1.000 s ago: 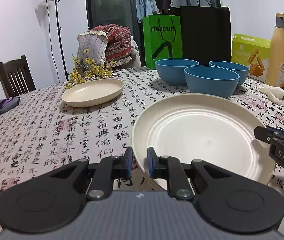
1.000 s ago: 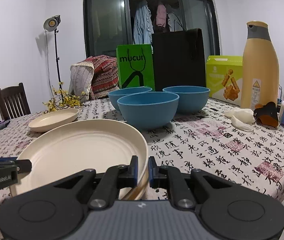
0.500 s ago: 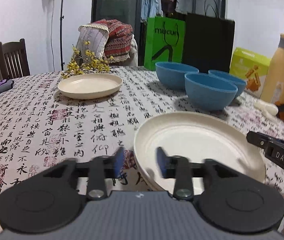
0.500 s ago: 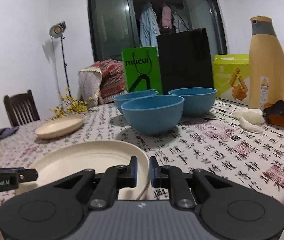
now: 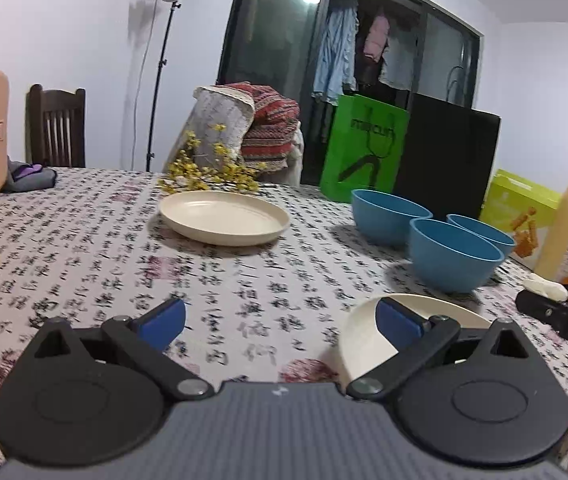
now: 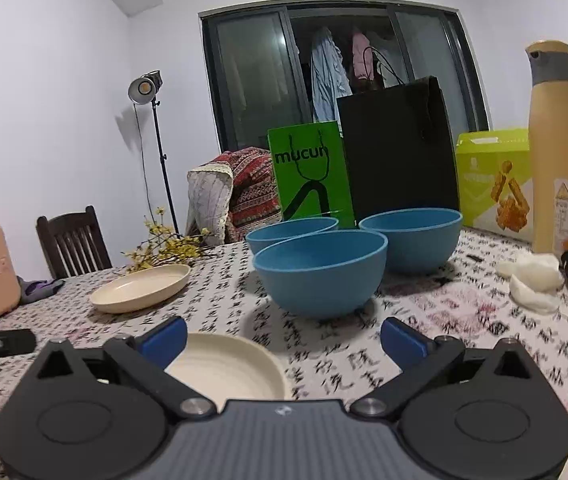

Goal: Organize plates and bowls
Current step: 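Lower the cream plate beside the blue bowls and open both grippers, then move both open grippers back toward the last cream plate by the flowers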

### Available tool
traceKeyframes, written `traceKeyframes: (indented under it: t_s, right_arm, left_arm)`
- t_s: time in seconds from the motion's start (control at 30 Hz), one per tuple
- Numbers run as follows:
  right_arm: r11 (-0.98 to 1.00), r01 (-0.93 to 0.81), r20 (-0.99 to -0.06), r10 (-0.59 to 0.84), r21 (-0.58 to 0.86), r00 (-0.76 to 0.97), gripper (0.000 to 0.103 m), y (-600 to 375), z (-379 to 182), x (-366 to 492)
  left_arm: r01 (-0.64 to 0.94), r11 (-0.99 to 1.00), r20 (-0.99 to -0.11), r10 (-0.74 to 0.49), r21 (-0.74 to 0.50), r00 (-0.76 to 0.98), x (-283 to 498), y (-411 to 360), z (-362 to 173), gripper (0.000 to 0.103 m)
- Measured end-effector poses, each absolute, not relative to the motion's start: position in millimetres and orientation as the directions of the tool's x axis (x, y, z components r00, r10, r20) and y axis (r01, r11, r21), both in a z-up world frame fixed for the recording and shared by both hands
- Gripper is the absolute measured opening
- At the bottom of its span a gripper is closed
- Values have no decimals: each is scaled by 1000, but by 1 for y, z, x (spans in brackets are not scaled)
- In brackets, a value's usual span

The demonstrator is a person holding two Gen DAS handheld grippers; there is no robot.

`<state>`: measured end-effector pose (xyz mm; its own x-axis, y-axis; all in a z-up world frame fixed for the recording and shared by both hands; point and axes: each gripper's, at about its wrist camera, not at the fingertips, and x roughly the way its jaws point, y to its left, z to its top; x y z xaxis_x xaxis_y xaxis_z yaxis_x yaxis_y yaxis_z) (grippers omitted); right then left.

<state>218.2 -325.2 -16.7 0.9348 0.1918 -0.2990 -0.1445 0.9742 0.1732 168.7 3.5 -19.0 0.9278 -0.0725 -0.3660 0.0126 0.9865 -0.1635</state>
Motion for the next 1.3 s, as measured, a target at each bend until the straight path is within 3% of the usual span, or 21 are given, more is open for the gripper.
traceKeyframes:
  t_s: [0.53, 1.3]
  right_arm:
    - [948, -194, -293, 266, 253, 918, 103, -335, -25, 237]
    - [959, -123, -288, 196, 253, 937, 103, -334, -26, 234]
  left_arm:
    - [42, 975, -352, -119, -219, 928, 180, 29, -33, 103]
    - [18, 969, -349, -105, -245, 931, 180, 31, -35, 103]
